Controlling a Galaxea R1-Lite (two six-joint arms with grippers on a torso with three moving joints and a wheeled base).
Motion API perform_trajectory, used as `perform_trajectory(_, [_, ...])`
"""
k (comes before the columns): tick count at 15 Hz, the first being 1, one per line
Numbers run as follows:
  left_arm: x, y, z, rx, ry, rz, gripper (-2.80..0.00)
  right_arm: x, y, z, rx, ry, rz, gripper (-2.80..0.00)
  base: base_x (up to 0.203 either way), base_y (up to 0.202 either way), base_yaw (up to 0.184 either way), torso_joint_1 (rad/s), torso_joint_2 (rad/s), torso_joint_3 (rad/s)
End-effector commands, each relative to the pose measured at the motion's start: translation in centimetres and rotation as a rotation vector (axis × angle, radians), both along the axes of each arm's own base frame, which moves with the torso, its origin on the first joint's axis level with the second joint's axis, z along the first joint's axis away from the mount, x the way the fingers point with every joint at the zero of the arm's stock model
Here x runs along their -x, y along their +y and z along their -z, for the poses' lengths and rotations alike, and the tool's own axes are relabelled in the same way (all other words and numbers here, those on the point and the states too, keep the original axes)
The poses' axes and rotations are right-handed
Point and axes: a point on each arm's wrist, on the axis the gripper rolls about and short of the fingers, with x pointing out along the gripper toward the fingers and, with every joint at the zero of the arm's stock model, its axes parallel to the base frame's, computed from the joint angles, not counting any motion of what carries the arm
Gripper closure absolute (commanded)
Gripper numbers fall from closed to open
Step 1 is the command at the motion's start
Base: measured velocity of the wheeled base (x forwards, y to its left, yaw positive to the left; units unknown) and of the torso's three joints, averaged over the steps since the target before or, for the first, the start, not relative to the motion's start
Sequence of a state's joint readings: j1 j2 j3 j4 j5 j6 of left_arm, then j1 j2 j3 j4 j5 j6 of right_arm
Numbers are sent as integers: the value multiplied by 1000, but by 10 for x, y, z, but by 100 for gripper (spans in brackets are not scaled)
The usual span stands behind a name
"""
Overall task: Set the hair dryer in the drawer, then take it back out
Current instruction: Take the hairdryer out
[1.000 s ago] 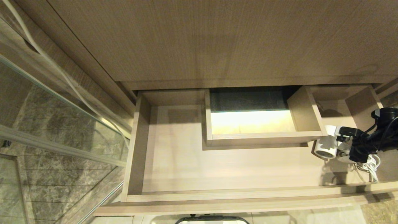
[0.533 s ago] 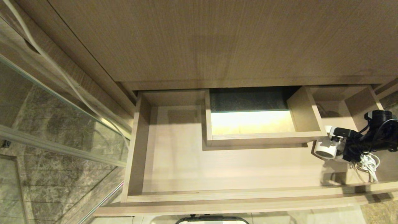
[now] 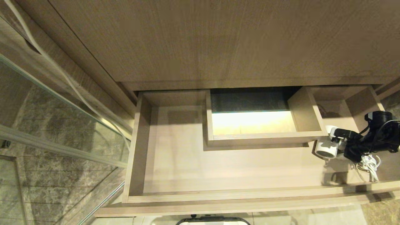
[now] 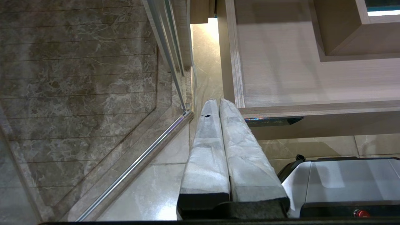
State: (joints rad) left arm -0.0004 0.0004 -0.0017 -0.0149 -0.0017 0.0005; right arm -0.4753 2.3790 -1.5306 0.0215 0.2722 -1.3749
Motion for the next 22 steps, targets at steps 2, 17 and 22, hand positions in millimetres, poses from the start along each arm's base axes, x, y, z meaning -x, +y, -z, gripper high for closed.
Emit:
perform_trajectory(2, [0,0,0,0,1,0,0,5,2,-14,7,-9,-8,0,0,0,0,0,0,0])
perform_trajectory(17, [0,0,0,0,1,1,0,76,24,-102,32,43,45,0,0,0,0,0,0,0])
perform_trajectory(22, [0,0,0,0,-1,1,0,106,34,-145,115,-19,125,0,0,0,0,0,0,0])
